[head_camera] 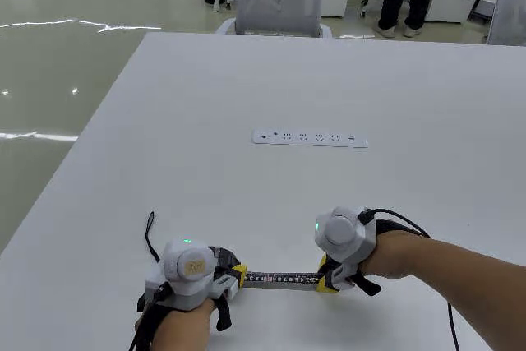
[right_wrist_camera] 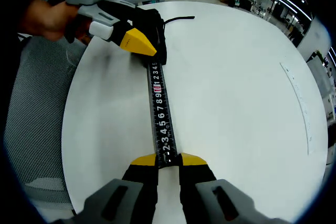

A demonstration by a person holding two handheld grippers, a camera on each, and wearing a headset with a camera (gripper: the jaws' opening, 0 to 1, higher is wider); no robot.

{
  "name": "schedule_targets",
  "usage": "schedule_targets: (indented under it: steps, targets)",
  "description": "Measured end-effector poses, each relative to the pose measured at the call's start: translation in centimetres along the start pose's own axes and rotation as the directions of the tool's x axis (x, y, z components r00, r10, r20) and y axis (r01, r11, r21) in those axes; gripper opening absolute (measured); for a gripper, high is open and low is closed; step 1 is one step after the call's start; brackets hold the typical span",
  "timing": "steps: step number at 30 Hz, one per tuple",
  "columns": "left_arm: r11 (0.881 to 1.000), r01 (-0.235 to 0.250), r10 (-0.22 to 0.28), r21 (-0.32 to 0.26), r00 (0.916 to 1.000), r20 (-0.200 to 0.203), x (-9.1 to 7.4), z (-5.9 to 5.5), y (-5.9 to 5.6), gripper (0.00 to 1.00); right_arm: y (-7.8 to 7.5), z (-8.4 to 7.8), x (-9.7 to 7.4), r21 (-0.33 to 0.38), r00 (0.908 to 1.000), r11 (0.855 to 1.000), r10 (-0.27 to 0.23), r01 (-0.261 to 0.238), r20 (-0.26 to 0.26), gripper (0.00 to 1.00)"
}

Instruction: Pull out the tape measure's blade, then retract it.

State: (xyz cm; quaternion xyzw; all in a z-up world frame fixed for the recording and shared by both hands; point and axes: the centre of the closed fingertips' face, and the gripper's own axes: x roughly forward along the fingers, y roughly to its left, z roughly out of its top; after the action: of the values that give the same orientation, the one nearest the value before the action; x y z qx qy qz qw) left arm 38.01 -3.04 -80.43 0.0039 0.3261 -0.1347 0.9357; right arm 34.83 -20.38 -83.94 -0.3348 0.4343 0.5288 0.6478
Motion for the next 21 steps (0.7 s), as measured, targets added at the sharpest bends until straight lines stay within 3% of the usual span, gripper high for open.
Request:
schedule_targets:
  steps: [21]
  targets:
    - [1.000, -0.001, 0.001, 0.004, 1.0000, 0.000, -0.05, -0.06, -0.04, 0.60, 0.14, 1.11, 0.49, -0.011, 0.9999, 1.000, 0.008, -0.008, 0.008, 0.14]
